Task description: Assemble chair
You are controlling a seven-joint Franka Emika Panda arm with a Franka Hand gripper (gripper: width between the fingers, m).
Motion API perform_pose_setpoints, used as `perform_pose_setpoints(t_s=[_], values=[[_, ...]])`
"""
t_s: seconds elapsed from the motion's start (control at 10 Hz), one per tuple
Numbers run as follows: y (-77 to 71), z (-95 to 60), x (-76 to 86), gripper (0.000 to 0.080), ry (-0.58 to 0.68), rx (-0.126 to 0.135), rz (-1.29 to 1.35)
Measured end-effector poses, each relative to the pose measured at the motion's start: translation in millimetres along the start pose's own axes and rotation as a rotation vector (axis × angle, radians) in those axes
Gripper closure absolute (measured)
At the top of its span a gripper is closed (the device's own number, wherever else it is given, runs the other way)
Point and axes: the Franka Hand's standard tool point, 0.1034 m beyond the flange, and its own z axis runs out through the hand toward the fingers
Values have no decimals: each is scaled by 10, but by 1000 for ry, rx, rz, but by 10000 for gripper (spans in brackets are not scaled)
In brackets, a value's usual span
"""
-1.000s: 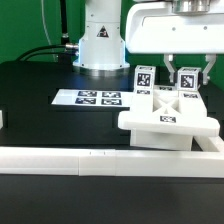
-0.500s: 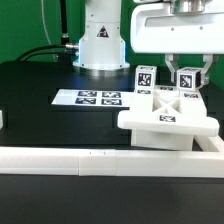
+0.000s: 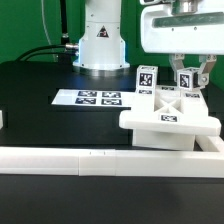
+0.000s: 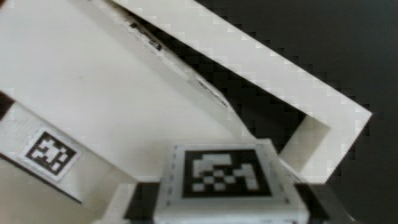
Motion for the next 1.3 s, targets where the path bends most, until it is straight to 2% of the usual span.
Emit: perform_pose_setpoints(t_s=[0.9,1.1,1.2,1.3], values=[[-19,5,-55,532,-43,13,532],[-20,9,-64,532,-49,13,562],[-17,13,-64,442,-49,13,533],[-15,15,-66,306,-49,12,504]])
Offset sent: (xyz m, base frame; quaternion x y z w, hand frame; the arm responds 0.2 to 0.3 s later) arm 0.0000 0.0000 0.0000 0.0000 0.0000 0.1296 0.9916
